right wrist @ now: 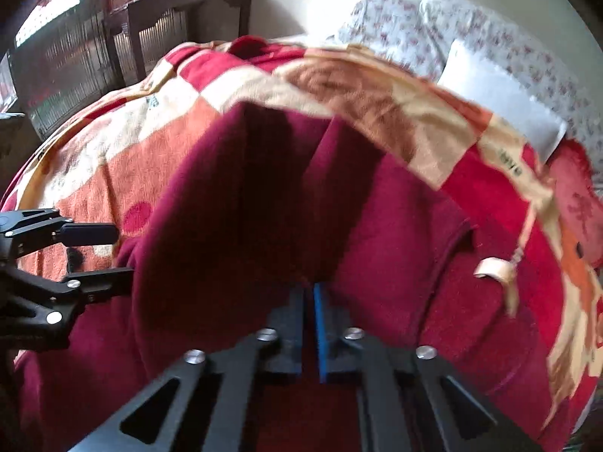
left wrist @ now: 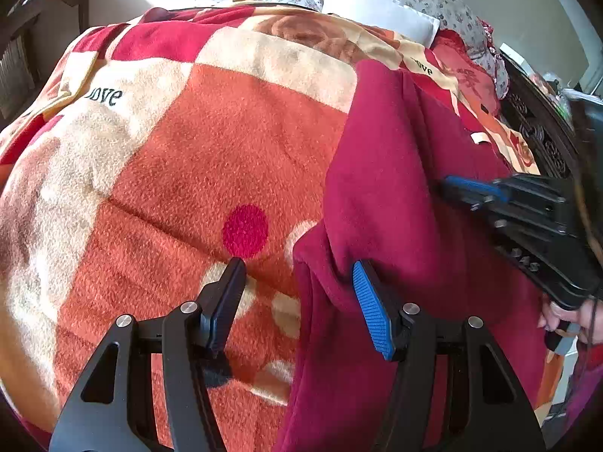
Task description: Fold small clothes
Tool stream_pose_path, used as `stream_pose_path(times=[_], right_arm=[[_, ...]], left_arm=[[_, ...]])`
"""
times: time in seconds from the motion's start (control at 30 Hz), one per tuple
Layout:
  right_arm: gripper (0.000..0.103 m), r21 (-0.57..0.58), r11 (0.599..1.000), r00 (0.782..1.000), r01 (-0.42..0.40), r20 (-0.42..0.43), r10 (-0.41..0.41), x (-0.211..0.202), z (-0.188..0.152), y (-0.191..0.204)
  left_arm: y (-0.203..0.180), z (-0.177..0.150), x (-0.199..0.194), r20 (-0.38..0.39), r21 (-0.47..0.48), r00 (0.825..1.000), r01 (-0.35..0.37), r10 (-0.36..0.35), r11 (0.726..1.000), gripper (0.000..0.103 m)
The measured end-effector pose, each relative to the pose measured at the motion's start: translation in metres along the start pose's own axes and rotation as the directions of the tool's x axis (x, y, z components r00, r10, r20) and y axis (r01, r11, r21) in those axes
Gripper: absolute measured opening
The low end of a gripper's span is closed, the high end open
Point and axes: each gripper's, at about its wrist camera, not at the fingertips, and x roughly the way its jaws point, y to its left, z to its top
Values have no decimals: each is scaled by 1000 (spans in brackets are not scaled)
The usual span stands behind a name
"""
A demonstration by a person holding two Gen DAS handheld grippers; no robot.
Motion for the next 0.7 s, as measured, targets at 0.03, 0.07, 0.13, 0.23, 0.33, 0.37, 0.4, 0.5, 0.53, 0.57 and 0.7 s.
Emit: stream_pose_path(times=[0.03,0.07,0.13,0.23,0.33,0.37,0.4,0.5,0.53,0.57,0.7], right_arm=[[4,9,1000,999,23,30,-23,-7,1,-1],[4,42,998,997,45,66,-47,-17,1,-6],[3,107,992,993,65,94,-75,-21,2,-15],[3,203,976,994,75,65,-89,-4,2,-26],[4,263,963,997,53,36,-65,5,0,-32],[4,299,954,998,38,37,-51,0,-2,-34],[7,336,942,998,19,53,-39,-11,-5,-36],[17,399,917,994,-12,107,-33,-39,-26,-39],[29,414,910,993,-6,110,-44,-50,-40,-39],[34,425,905,992,15,109,-67,-57,-51,-38],[40,468,879,988,94,62,-139,-68,-93,-41]], left_arm=[[1,1,0,6,-3,1000,-1,1,1000,59],[1,2,0,11,-6,1000,-3,3,1000,59],[2,4,3,13,-19,1000,-8,8,1000,59],[0,8,4,14,-30,1000,-20,20,999,59],[-3,11,-2,19,-31,999,-29,29,999,59],[-3,11,-6,31,-29,999,-28,28,999,59],[-6,13,-12,49,-22,998,-28,29,999,59],[-15,16,-23,88,8,996,-24,23,1000,59],[-21,18,-25,98,23,995,-15,13,1000,59],[-25,18,-26,100,29,995,-11,8,1000,59],[-45,16,-15,78,59,997,11,-16,998,59]])
